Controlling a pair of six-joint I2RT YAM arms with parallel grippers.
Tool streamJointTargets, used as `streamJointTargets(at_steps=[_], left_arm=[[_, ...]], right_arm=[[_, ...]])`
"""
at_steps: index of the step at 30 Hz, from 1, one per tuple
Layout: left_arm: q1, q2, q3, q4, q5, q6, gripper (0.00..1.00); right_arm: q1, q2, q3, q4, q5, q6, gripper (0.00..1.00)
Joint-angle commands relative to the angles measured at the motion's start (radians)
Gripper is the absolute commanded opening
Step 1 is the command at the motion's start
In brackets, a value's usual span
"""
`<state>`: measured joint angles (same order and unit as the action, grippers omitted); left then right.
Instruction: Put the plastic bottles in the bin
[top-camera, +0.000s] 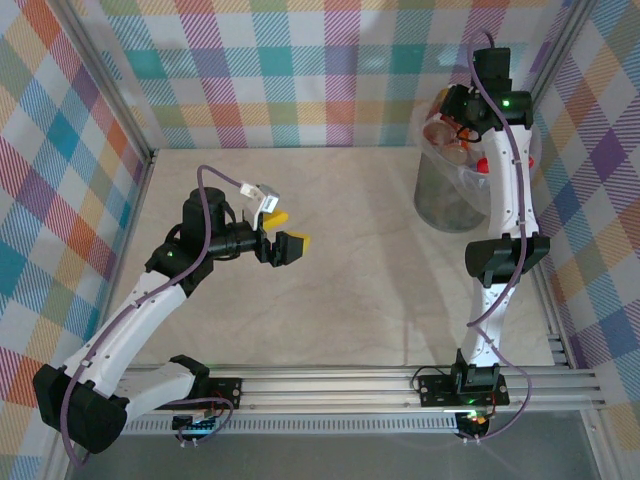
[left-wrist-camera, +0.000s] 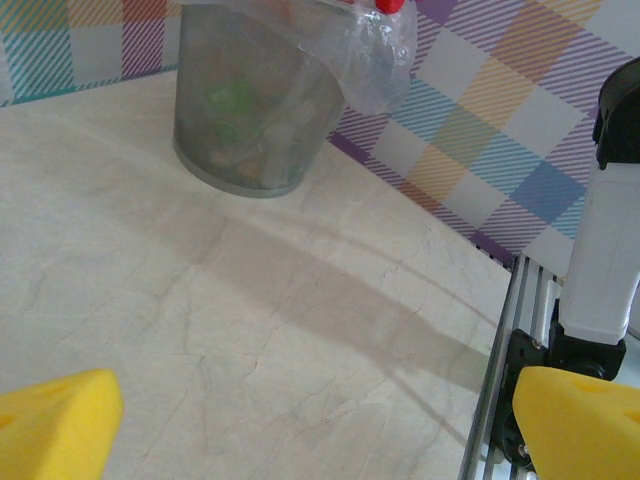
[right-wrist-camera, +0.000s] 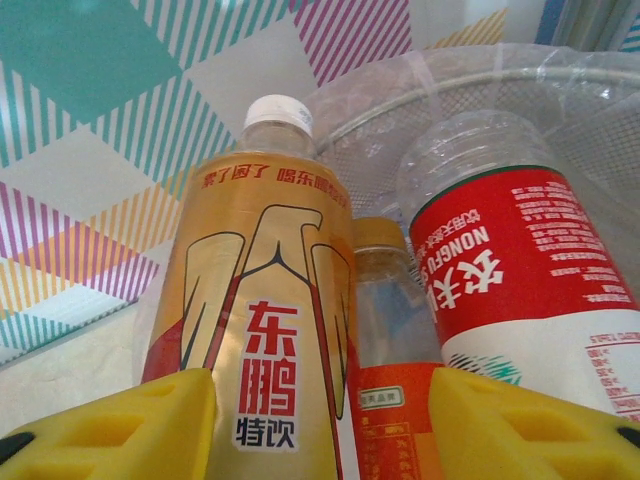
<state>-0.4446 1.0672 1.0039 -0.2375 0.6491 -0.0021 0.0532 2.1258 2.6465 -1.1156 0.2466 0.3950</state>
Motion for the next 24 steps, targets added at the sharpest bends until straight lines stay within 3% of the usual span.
streamJointTargets(at_steps=[1,8,16,24], left_arm=[[-0.011,-0.004,0.008,-0.016,0.0,0.025,1.0],[-0.011,-0.003,0.009,-0.015,0.001,0.025,1.0],[-0.011,-0.012,0.007,-0.015,0.001,0.025,1.0],[-0.011,-0.022,0.006,-0.012,-0.001,0.024,1.0]], right_arm=[[-0.017,0.054,-0.015,-0.134,0.016,-0.021,0.59],[-0.016,0.014,-0.01,-0.047,-0.177,-0.037,0.71],[-0.02,-0.009,0.018,-0.032,-0.204,-0.034,0.72],[-0.101,-0.094,-0.021,-0.004,-0.314,-0.054,0.78]])
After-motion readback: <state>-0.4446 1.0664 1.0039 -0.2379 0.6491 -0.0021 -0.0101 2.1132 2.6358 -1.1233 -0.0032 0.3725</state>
